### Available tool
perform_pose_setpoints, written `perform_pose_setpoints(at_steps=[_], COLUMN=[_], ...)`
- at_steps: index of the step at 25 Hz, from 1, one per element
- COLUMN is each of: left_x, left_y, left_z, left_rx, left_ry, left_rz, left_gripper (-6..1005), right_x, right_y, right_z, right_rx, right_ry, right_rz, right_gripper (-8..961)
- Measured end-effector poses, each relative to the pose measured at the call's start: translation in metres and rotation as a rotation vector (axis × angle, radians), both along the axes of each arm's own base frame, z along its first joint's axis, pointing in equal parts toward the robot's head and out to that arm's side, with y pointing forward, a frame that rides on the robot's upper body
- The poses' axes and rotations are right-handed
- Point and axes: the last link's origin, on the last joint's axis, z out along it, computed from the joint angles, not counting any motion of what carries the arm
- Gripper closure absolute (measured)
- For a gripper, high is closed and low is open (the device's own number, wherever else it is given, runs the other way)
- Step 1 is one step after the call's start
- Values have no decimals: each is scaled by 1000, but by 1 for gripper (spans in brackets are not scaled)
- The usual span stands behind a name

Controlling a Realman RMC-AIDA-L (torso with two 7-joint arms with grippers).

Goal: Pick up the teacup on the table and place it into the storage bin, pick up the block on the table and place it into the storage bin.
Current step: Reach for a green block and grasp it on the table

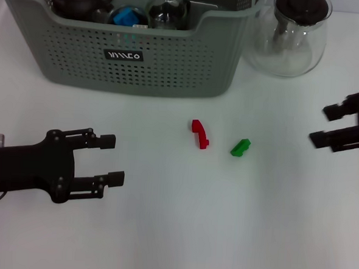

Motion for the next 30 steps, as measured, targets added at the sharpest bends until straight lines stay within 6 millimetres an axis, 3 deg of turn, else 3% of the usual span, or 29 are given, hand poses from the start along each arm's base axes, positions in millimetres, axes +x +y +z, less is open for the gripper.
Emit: perform_pose_setpoints(at_steps=[6,15,22,30], left_x=[-2,-6,-6,-5], left_y=[0,-3,-2,-1], left_z=[-1,-1,-2,-4], left_rx=[23,48,52,50], left_ry=[-6,-24,-22,-26], left_rz=[24,57,64,64], left_gripper=[268,268,268,268], right_x=[-27,-50,-47,-39], right_y=[26,33,36,41], right_z=[-41,-93,-121,-132], right_rx=[-92,-117,-73,4], right_ry=[-103,-309,-337,-336], right_rz=[-79,-18,-88,-164], right_gripper=[278,278,277,277])
